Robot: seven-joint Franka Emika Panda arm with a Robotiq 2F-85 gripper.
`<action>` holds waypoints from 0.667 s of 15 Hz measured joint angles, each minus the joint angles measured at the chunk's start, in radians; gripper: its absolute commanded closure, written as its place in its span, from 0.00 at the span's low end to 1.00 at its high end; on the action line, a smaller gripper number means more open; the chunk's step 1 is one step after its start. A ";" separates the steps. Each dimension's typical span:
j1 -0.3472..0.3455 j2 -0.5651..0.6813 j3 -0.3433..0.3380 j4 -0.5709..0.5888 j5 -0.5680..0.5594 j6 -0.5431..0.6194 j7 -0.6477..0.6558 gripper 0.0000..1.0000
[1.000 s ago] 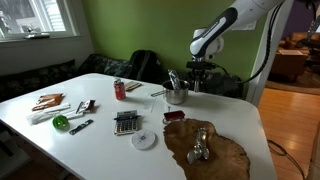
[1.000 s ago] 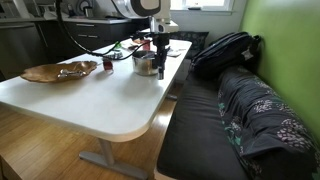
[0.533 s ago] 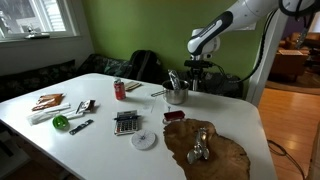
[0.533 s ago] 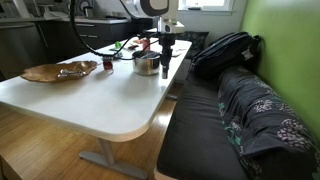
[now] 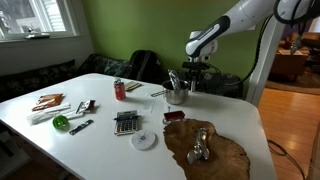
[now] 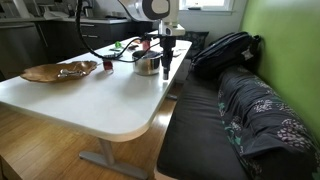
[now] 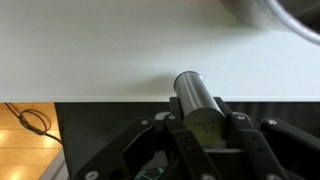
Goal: Pick up the silver cylindrical object and put it on the table
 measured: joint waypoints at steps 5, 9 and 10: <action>0.000 0.004 0.005 0.004 0.000 -0.001 0.006 0.25; 0.000 0.004 0.006 0.007 0.000 -0.002 0.011 0.00; 0.000 0.004 0.006 0.010 0.000 -0.002 0.013 0.00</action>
